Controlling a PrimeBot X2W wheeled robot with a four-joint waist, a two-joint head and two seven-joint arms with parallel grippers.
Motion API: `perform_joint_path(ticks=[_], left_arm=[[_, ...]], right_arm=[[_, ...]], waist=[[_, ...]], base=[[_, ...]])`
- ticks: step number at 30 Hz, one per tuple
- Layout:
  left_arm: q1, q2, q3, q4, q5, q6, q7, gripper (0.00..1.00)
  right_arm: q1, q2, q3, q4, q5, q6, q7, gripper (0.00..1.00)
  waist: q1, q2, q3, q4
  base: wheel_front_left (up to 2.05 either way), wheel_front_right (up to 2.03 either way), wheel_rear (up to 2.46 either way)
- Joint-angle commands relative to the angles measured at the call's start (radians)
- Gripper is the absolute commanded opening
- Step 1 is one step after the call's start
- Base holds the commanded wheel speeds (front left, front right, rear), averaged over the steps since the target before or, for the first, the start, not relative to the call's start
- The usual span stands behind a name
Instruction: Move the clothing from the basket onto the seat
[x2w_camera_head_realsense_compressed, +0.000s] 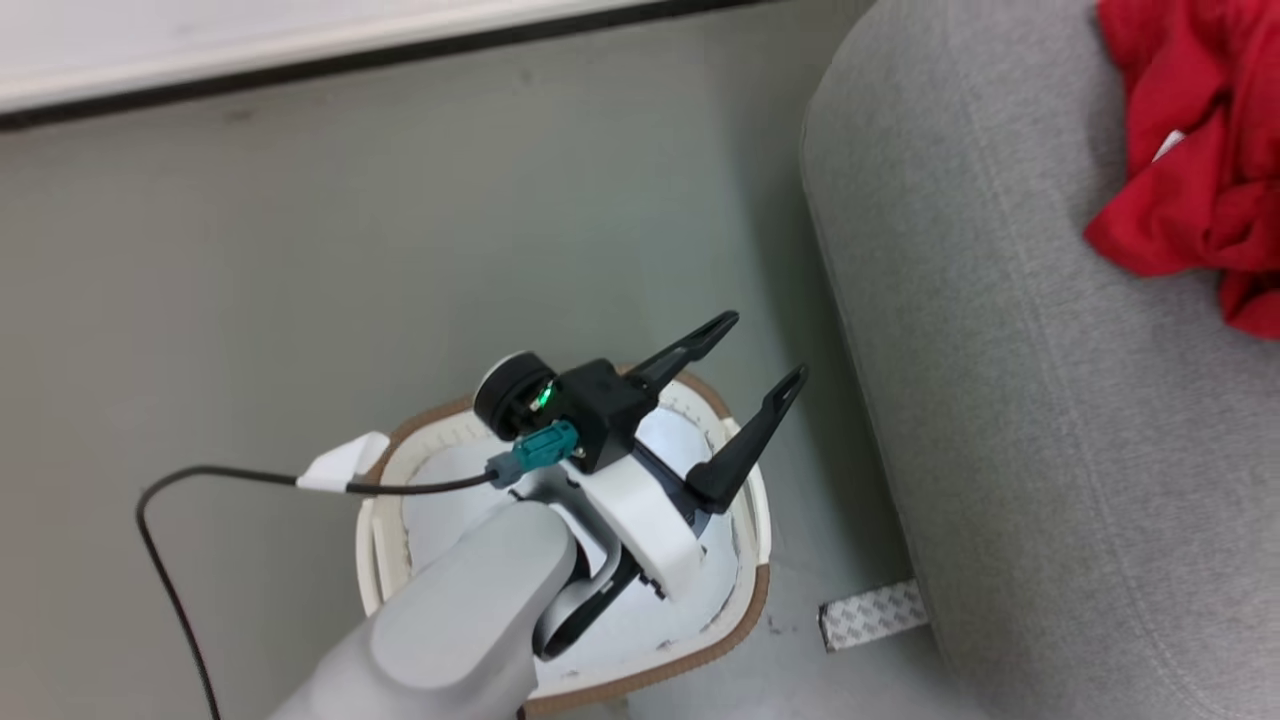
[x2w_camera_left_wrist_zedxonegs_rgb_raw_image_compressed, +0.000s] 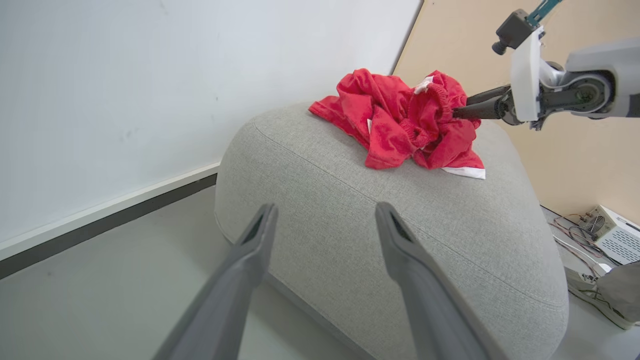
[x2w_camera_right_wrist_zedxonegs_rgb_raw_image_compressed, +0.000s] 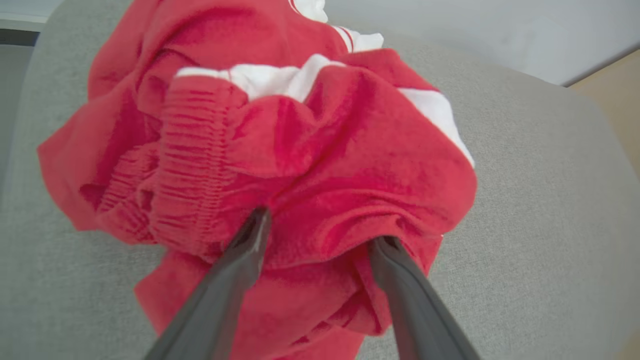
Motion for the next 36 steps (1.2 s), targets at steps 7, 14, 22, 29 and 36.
perform_joint_path(ticks=[7,14,22,29,36], left_arm=[[0.102,0.007,0.040,0.015,-0.036,0.011,-0.010,1.00],[0.202,0.005,0.114,-0.019,-0.050,0.035,-0.012,1.00],[0.319,0.023,0.255,-0.076,-0.049,0.064,-0.011,1.00],[0.389,0.068,0.366,-0.112,-0.029,0.089,-0.011,1.00],[0.491,0.093,0.539,-0.169,-0.029,0.108,-0.011,1.00]], right_arm=[[0.085,-0.059,0.120,-0.082,0.075,-0.003,0.065,1.00],[0.126,-0.125,0.173,-0.203,0.112,-0.003,0.032,1.00],[0.189,-0.129,0.134,-0.320,0.088,-0.003,-0.129,1.00],[0.285,-0.075,0.027,-0.379,0.054,-0.003,-0.281,1.00],[0.456,0.065,-0.162,-0.438,-0.035,-0.003,-0.395,1.00]], waist=[[-0.0001,0.0000,-0.208,-0.020],[-0.0001,0.0000,-0.357,-0.009],[-0.0001,0.0000,-0.471,0.043],[-0.0001,0.0000,-0.489,0.088],[-0.0001,0.0000,-0.495,0.130]], base=[[0.00,0.00,0.00],[0.00,0.00,0.00],[0.00,0.00,0.00],[0.00,0.00,0.00],[0.00,0.00,0.00]])
